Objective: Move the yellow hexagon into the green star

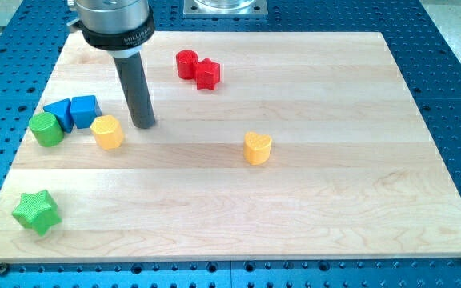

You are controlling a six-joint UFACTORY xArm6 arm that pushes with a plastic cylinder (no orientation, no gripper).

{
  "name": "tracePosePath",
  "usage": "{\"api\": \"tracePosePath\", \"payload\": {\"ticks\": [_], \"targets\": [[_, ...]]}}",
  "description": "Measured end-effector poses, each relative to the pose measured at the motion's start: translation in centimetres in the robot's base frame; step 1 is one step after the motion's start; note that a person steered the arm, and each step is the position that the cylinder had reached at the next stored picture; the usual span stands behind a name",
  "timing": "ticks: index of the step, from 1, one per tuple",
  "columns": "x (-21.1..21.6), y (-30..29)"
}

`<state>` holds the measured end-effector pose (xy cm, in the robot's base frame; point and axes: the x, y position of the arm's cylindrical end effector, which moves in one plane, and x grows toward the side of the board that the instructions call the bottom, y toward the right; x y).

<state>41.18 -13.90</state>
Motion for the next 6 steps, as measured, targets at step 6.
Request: {"api": "tracePosePath", "payload": {"ticks": [6], "targets": [[2.4,3.7]]}}
